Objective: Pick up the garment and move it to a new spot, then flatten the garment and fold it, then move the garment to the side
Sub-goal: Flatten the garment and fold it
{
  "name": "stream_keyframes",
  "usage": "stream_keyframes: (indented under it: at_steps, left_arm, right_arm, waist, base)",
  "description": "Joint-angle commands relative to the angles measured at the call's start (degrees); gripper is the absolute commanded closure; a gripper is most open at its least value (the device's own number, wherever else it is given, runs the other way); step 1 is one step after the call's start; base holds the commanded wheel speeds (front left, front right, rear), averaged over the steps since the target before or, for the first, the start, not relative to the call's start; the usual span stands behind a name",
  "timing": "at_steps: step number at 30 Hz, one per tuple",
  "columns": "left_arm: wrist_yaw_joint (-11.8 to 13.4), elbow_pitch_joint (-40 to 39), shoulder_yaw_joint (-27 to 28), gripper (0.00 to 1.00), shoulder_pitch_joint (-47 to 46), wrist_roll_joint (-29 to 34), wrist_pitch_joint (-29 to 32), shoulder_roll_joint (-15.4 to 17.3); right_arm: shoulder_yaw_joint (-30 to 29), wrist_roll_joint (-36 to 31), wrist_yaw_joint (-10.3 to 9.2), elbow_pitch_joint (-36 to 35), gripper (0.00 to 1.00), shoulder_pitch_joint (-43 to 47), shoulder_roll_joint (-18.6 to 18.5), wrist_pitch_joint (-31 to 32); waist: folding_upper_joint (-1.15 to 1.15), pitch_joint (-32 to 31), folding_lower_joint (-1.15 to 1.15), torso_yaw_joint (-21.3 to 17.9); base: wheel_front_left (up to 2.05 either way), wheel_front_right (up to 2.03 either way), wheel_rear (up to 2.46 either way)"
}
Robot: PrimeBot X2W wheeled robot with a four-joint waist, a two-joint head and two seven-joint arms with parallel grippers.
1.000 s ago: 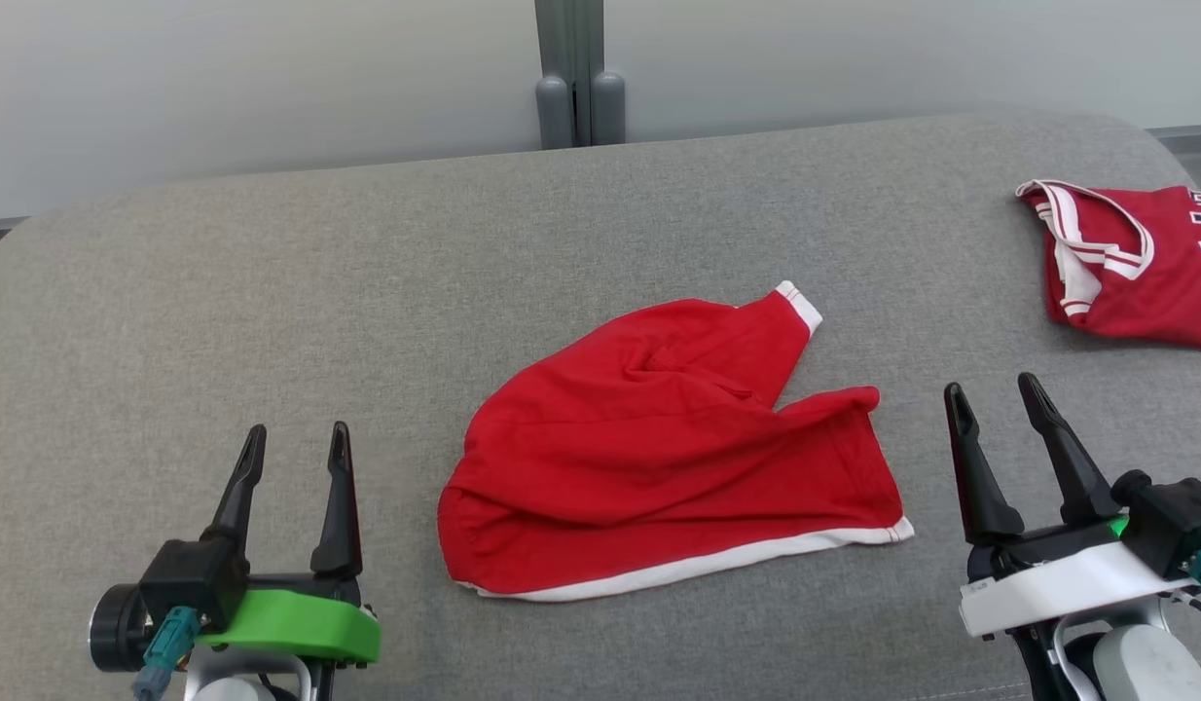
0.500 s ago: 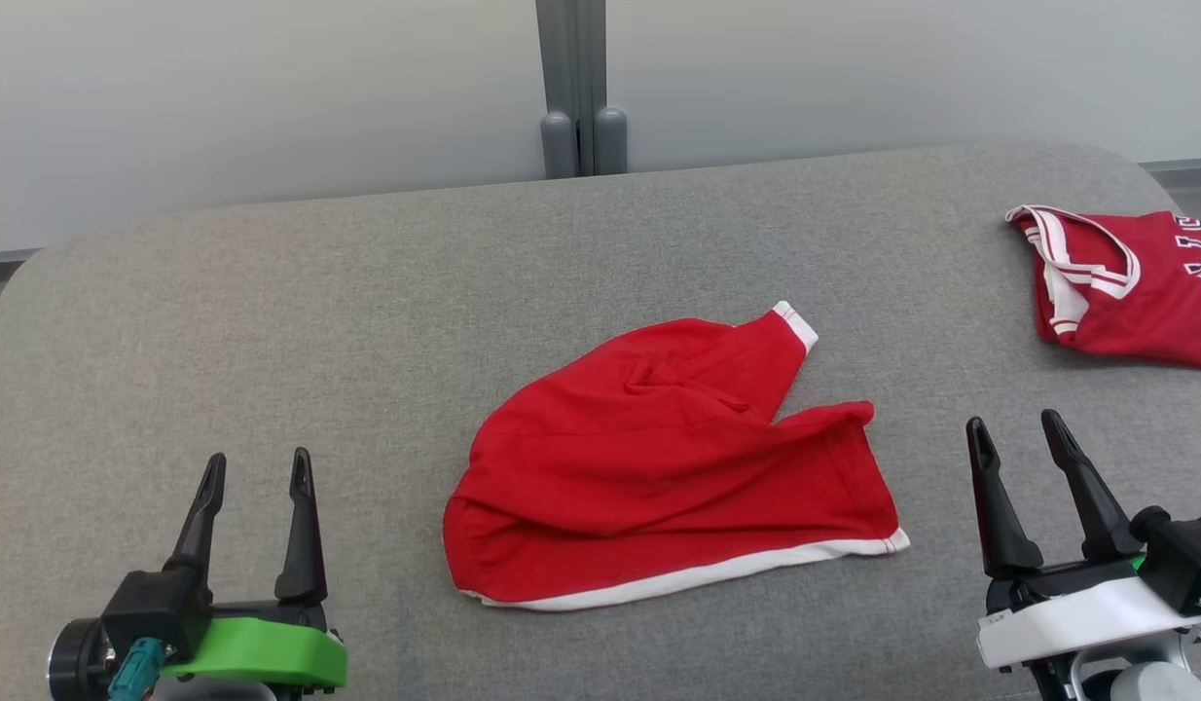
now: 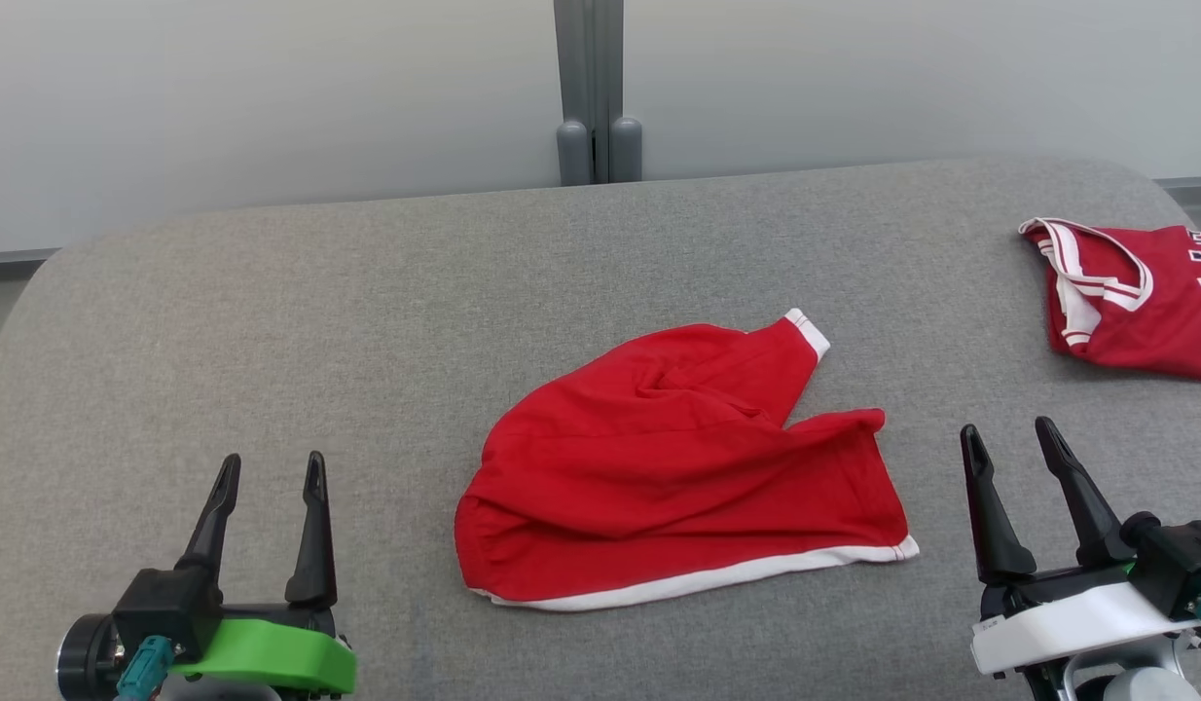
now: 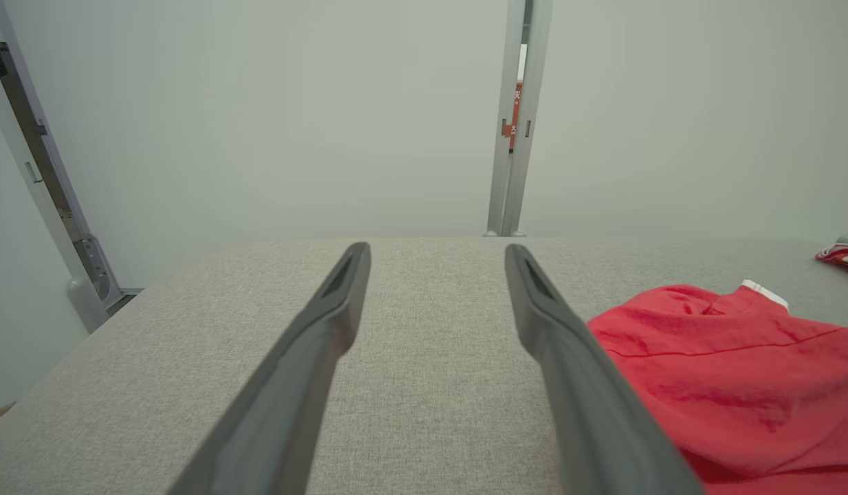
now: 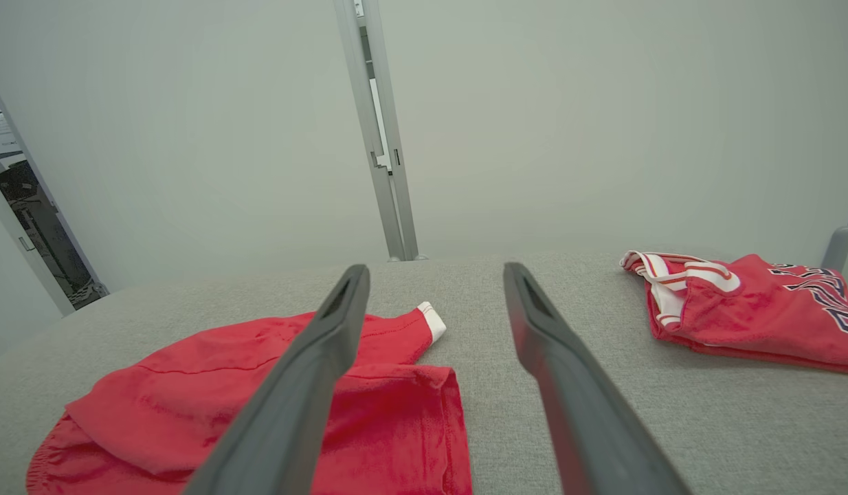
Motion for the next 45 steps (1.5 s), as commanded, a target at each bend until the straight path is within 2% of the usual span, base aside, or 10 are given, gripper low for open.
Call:
stream_keyframes:
  at_steps: [1, 19, 37, 45]
  left_arm:
    - [-0.05, -0.45, -0.29, 0.00, 0.26, 0.10, 0.37, 0.51]
    - [0.80, -1.96, -1.92, 0.00, 0.40, -0.28, 2.76, 0.98]
    - [1.71, -1.33, -2.44, 0.00, 0.80, -0.75, 2.15, 1.62]
    - [1.31, 1.14, -3.30, 0.00, 0.81, -1.36, 1.53, 1.58]
  right_arm:
    - [-0.02, -0.33, -0.10, 0.17, 0.00, 0.53, 0.07, -0.15]
    - [0.08, -0.69, -0.10, 0.40, 0.00, -0.34, 0.17, 0.90]
    - [0.06, -0.45, -0.10, 0.95, 0.00, -0.25, 0.14, 1.36]
    - [-0.19, 0.22, -0.10, 2.82, 0.00, -0.92, -0.09, 1.06]
  waist:
    - [0.00, 0.03, 0.00, 0.03]
    - [0.00, 1.13, 0.00, 0.10]
    - [0.00, 1.17, 0.00, 0.02]
    - [0.00, 1.59, 0.00, -0.07]
  base:
    - [0.00, 0.00, 0.00]
    - [0.00, 0.00, 0.00]
    - [0.00, 0.00, 0.00]
    - [0.00, 0.00, 0.00]
